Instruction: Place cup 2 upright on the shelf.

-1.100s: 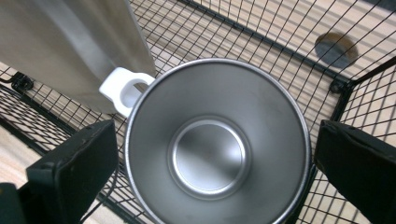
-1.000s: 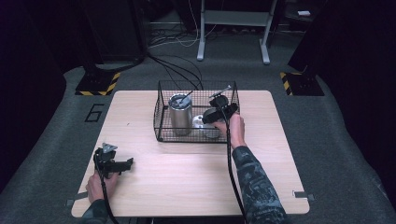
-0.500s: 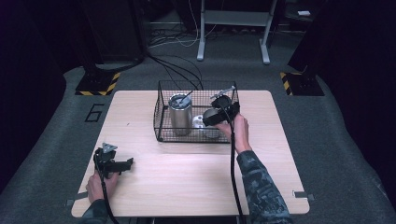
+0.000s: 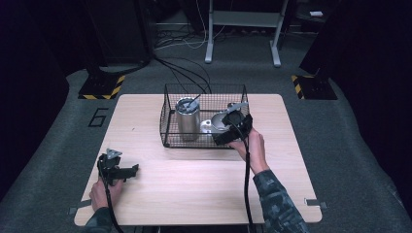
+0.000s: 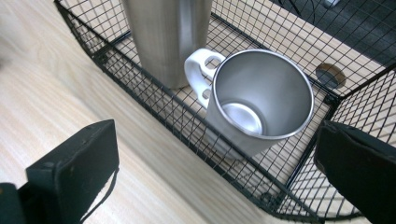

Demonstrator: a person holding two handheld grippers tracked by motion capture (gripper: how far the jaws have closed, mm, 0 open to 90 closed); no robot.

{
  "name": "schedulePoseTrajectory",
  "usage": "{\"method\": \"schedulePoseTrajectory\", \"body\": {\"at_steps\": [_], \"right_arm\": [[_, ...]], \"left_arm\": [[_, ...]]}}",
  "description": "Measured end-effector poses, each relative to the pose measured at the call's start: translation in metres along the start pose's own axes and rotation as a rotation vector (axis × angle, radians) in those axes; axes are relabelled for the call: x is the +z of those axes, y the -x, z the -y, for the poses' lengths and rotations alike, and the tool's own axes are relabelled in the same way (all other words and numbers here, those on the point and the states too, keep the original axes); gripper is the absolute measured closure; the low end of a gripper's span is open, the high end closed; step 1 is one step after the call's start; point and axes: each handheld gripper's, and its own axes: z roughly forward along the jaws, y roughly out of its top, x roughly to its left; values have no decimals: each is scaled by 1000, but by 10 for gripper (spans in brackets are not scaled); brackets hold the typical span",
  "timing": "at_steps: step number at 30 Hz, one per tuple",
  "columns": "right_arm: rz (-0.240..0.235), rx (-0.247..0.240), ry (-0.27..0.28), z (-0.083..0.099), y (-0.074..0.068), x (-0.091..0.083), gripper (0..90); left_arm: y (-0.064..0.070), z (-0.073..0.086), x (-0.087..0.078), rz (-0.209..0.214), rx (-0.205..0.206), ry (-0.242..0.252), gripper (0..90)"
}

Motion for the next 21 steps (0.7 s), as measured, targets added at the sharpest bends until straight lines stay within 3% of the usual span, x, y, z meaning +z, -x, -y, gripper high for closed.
{"method": "schedulePoseTrajectory", "body": {"at_steps": [8,13,21], "right_arm": [[5,-15,0,21,-1,-11,0],[12,7,13,43,0,-21,0],[46,72,-10,87,8,-26,0]], "left_arm": [[0,0,0,0,0,0,3],[0,0,0,0,0,0,3],[0,0,0,0,0,0,3]]}}
